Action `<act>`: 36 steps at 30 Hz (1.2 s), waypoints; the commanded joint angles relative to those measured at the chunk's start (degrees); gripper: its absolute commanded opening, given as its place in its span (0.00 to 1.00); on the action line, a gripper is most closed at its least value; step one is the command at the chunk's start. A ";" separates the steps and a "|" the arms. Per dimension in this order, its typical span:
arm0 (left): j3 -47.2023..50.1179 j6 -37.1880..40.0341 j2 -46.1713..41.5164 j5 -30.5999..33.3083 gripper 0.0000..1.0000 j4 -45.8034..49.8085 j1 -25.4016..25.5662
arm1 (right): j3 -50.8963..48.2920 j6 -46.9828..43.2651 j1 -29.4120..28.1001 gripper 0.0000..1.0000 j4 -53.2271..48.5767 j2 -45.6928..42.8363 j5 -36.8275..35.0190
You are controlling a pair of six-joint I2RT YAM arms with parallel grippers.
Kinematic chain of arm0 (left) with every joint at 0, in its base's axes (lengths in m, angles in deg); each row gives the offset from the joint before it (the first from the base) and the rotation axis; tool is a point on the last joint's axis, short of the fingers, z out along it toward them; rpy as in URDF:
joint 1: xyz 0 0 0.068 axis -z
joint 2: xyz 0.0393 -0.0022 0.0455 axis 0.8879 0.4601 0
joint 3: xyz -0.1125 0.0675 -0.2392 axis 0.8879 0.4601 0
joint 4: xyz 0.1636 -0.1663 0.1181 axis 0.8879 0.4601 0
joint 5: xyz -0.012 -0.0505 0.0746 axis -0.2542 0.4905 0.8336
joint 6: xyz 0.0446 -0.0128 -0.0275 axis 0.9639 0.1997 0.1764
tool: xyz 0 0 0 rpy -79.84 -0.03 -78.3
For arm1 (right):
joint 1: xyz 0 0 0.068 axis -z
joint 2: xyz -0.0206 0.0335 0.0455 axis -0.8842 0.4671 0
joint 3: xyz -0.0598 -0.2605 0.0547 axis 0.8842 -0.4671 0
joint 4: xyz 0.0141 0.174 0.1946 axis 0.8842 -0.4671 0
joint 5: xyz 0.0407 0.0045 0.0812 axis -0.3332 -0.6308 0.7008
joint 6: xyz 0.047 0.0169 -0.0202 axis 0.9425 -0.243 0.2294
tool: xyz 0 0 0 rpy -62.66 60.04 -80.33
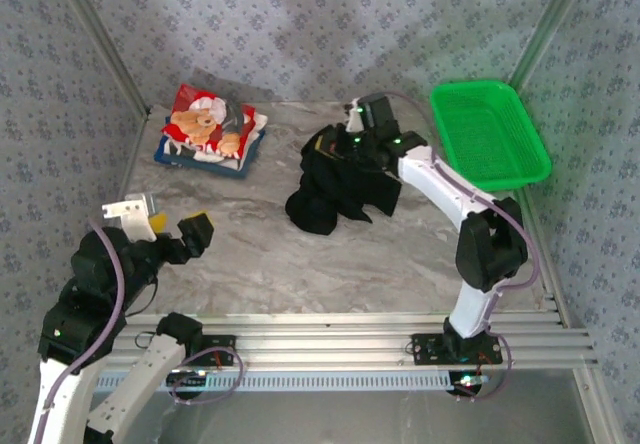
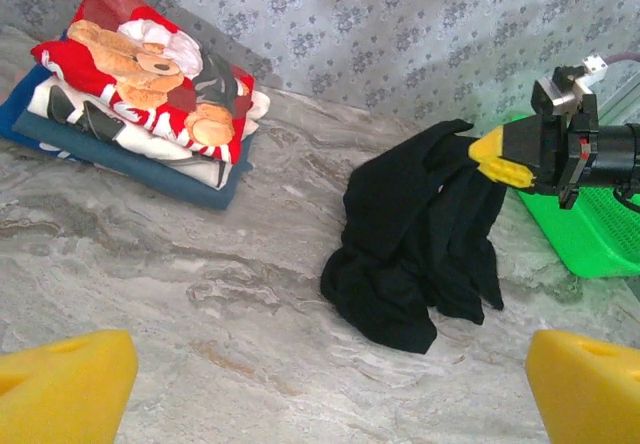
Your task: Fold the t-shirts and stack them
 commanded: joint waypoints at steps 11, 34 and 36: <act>-6.86 3.36 -0.71 0.13 1.00 3.65 -0.24 | -1.91 8.18 -8.44 0.09 7.16 -9.34 -5.72; 18.96 -7.54 -2.65 -14.27 0.99 -3.08 2.34 | -26.83 -4.66 1.68 0.81 0.37 -13.99 -16.11; 18.95 -8.04 -1.24 -12.05 0.99 -2.54 3.60 | -26.97 -8.90 -3.96 0.95 -7.31 -18.56 -21.67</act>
